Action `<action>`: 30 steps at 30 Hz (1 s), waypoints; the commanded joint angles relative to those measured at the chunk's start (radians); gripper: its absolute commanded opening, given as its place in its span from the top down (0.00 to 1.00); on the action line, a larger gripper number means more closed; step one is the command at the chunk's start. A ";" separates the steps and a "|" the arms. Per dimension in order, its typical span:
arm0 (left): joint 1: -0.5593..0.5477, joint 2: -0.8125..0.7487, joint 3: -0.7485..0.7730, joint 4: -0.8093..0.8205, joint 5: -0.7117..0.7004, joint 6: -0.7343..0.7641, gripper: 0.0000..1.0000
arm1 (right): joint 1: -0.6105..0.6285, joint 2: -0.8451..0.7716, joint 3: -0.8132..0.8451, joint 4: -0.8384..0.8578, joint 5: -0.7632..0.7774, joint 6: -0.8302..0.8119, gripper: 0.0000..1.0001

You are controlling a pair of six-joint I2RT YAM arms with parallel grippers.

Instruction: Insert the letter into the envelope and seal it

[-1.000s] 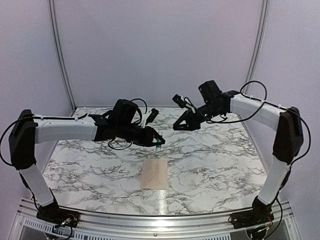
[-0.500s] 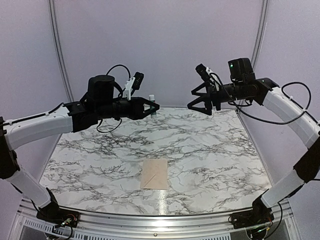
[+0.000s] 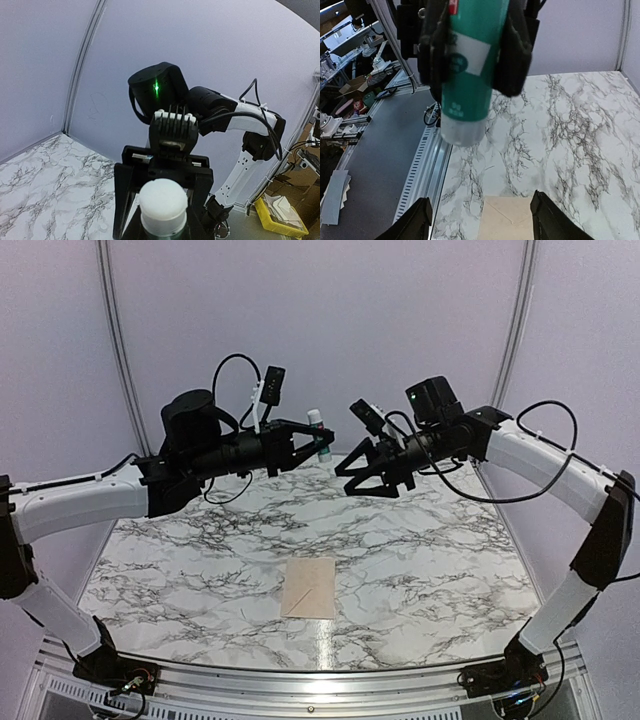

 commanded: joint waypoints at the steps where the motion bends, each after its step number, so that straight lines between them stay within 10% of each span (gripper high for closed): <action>1: -0.002 0.020 -0.003 0.152 0.056 -0.035 1.00 | 0.038 0.051 0.063 0.108 -0.084 0.089 0.36; 30: -0.001 0.048 -0.031 0.185 0.038 -0.042 1.00 | 0.074 0.057 0.049 0.361 -0.206 0.386 0.48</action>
